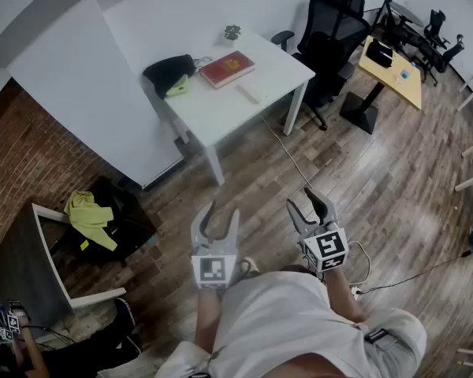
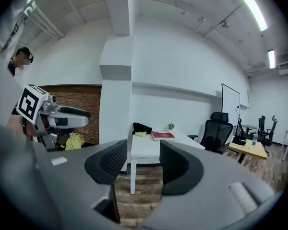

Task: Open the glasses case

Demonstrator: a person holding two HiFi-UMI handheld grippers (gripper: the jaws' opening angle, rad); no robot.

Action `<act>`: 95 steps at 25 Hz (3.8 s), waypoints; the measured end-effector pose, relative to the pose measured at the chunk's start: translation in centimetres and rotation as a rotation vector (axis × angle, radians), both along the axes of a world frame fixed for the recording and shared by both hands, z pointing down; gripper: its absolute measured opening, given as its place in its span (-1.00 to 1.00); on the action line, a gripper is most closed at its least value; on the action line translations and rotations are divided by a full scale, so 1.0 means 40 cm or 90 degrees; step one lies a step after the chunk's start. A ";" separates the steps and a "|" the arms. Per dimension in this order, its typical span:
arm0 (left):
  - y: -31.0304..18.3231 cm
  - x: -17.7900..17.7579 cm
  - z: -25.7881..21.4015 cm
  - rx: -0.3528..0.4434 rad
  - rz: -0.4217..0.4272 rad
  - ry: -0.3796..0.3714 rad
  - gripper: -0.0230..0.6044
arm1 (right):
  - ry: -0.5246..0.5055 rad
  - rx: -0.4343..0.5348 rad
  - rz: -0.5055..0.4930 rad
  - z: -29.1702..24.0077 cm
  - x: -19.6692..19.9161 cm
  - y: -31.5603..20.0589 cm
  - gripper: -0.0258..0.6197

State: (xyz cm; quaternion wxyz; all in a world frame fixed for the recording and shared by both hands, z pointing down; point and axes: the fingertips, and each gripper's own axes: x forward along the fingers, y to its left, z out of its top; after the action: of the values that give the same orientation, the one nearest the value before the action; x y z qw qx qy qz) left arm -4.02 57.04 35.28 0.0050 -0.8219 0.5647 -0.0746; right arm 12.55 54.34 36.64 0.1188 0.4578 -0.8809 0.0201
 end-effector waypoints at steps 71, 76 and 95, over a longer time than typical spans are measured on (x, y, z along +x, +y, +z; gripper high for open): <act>-0.697 -0.007 0.037 0.001 -0.011 -0.082 -0.32 | -0.043 -0.024 -0.035 0.047 -0.046 -0.718 -0.29; -0.730 -0.008 0.042 -0.026 -0.022 -0.063 -0.32 | -0.043 -0.024 -0.041 0.044 -0.050 -0.752 -0.29; -0.912 -0.030 0.068 -0.024 0.017 -0.068 -0.33 | -0.034 -0.044 -0.018 0.076 -0.085 -0.915 -0.29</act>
State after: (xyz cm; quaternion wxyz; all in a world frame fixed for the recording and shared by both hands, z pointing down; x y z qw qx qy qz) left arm -5.21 20.54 37.99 0.0209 -0.8242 0.5509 -0.1291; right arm 9.13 17.73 39.69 0.1115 0.4399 -0.8890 0.0613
